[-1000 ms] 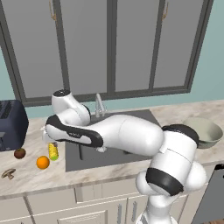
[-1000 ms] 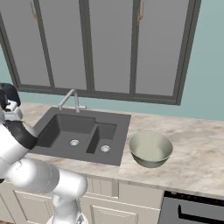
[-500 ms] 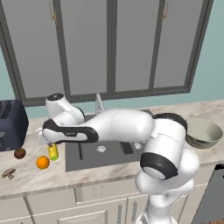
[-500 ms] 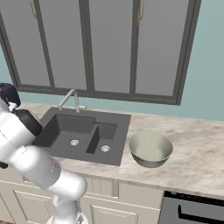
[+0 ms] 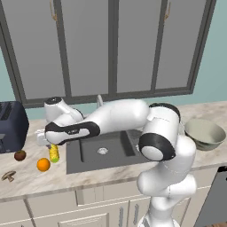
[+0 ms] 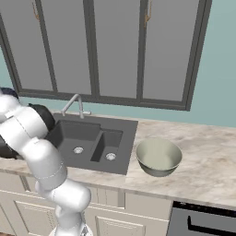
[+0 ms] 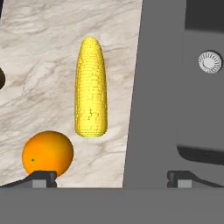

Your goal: There is a mixed pile of frozen fruits and vegetables on the counter. Locate all the frozen vegetables and place the items in a bowl on the counter. Take all the frozen fruits and defrost them in a running sink.

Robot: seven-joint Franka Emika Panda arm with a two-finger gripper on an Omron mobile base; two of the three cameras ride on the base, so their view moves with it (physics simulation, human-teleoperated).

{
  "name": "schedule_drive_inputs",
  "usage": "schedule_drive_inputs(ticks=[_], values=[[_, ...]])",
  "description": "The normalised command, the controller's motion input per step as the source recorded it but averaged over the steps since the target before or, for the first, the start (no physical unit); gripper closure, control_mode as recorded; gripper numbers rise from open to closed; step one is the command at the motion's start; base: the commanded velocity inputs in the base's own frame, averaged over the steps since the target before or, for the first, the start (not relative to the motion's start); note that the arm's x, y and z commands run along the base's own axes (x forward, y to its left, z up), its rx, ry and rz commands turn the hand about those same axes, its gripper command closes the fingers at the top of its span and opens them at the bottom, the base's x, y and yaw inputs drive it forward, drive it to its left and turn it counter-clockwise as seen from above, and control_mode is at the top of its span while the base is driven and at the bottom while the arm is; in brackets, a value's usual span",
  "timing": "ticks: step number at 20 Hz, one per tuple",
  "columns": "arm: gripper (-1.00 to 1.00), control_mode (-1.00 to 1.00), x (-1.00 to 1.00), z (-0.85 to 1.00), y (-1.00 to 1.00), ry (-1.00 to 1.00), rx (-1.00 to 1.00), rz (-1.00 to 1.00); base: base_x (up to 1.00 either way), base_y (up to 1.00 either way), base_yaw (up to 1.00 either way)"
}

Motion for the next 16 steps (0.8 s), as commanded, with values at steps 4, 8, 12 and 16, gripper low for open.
schedule_drive_inputs(ticks=[4,8,12,16], values=[[-1.00,-1.00,0.11,-0.10,0.11,0.02,-0.02,-0.01,0.00,0.00,0.00],[-1.00,-1.00,0.10,-0.15,0.05,0.02,-0.03,0.00,0.00,0.00,0.00],[-1.00,-1.00,0.13,-0.16,0.09,0.02,-0.04,0.00,0.00,0.00,0.00],[-1.00,-1.00,0.11,-0.20,0.08,-0.01,-0.03,0.00,0.00,0.00,0.00]])
